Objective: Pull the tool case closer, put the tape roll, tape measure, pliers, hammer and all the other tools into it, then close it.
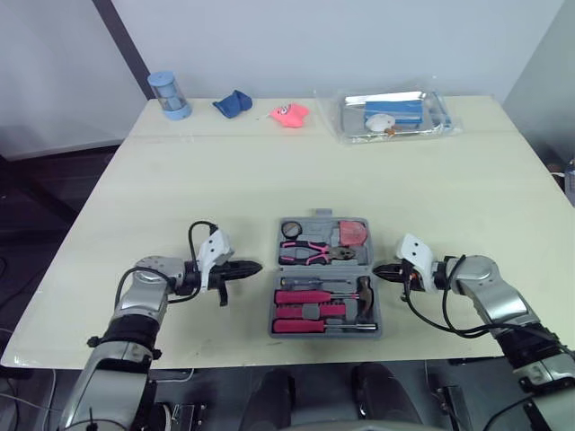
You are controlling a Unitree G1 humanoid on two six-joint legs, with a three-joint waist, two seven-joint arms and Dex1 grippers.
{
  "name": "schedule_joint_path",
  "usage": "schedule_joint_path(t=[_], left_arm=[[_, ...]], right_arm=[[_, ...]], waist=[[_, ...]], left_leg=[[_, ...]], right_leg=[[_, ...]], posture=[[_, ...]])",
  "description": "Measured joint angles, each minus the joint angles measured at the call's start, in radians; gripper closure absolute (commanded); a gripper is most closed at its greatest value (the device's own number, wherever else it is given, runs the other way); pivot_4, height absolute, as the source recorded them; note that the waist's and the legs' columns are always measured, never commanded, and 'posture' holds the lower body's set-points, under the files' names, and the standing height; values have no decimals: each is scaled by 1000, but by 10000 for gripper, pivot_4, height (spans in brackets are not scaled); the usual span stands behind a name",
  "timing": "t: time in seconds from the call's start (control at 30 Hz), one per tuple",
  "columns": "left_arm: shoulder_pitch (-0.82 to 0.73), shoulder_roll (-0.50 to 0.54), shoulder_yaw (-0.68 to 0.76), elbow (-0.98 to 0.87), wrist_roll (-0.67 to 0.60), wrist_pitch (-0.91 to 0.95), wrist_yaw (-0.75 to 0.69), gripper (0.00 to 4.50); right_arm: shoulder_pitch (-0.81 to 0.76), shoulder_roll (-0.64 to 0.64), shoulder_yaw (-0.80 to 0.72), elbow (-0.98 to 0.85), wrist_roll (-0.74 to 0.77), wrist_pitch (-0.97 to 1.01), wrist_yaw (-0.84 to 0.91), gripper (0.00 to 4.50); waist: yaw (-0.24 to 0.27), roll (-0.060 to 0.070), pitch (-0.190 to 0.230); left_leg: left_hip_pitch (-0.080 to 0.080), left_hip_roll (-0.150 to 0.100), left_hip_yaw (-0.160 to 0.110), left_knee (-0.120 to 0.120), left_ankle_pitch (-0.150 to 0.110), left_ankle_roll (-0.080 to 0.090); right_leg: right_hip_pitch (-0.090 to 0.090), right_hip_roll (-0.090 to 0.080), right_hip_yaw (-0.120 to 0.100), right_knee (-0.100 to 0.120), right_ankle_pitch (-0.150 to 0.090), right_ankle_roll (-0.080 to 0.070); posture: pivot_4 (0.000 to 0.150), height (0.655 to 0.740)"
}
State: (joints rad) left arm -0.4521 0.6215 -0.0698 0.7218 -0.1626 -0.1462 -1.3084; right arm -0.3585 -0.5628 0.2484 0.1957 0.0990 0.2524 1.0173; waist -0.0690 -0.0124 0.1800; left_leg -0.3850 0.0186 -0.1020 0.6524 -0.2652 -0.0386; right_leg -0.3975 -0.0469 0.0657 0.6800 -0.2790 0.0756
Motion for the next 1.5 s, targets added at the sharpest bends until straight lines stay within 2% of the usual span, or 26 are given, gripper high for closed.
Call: schedule_joint_path(t=[0.83,1.5], left_arm=[[-51,-63,-18,63,35,-57,-37,44281],[-73,-120,-20,55,54,-5,-48,44281]], right_arm=[[-6,34,9,-21,-29,27,-18,45000],[-12,35,0,-24,-27,65,-1,45000]], waist=[[2,0,0],[6,0,-1]], left_leg=[[0,0,0,0,0,0],[1,-1,-1,1,0,0]], right_leg=[[0,0,0,1,0,0],[1,0,0,0,0,0]], posture=[[1500,7400],[1500,7400]])
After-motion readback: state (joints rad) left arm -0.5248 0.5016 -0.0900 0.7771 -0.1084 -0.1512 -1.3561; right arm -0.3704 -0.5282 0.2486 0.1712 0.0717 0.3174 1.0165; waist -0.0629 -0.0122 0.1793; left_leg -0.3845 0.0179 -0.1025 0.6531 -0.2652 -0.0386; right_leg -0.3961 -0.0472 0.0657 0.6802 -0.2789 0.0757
